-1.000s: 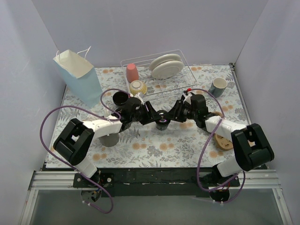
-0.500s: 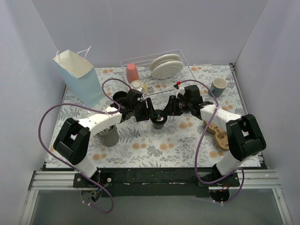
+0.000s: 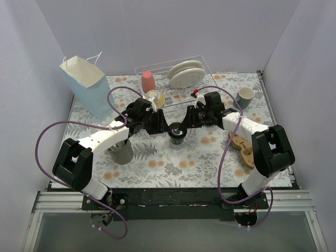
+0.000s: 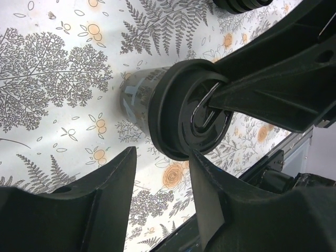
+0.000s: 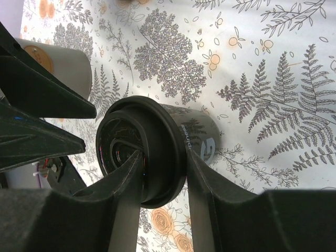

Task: Pack the takeout coffee

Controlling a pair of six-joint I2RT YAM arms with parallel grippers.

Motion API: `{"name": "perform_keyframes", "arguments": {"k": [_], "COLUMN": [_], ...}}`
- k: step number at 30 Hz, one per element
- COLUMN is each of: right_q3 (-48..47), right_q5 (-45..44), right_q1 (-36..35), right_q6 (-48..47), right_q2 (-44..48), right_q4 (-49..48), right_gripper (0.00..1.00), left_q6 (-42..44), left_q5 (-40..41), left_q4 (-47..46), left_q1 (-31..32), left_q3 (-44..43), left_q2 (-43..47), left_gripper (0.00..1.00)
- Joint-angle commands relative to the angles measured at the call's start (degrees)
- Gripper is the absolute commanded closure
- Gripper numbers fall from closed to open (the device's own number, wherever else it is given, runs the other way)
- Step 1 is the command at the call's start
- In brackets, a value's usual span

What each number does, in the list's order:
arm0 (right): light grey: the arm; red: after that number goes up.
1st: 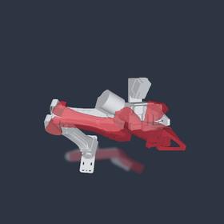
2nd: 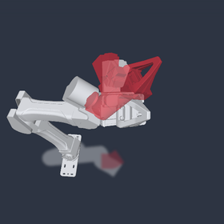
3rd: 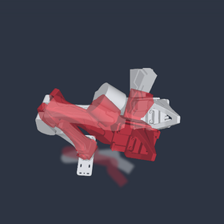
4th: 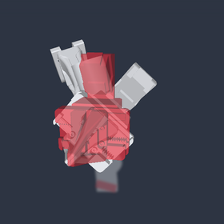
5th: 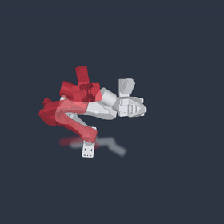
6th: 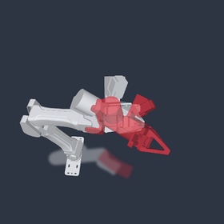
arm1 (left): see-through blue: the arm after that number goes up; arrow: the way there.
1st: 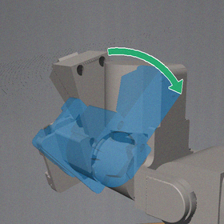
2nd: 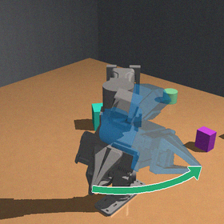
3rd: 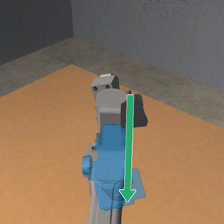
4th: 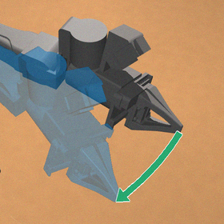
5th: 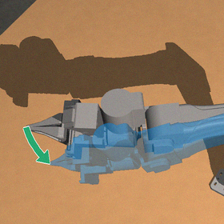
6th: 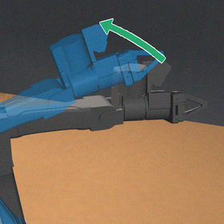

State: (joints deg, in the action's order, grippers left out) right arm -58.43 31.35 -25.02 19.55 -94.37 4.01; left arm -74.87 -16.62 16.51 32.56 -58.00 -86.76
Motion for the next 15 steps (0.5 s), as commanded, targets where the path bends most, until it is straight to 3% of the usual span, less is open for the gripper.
{"name": "perform_keyframes", "arguments": {"k": [1, 15], "right_q3": [-1.2, -1.9], "right_q5": [-6.0, -5.1], "right_q1": [0.1, 0.1], "right_q6": [-7.5, -7.7], "right_q2": [-3.8, -4.9], "right_q4": [9.8, 9.8], "right_gripper": [0.62, 0.64], "left_q6": [2.5, 2.2], "left_q5": [-3.0, -1.1], "left_q4": [-2.1, -4.2], "left_q1": [-0.7, -1.6], "left_q3": [0.6, 3.3], "left_q2": [2.2, 0.7], "left_gripper": [0.57, 0.61]}}
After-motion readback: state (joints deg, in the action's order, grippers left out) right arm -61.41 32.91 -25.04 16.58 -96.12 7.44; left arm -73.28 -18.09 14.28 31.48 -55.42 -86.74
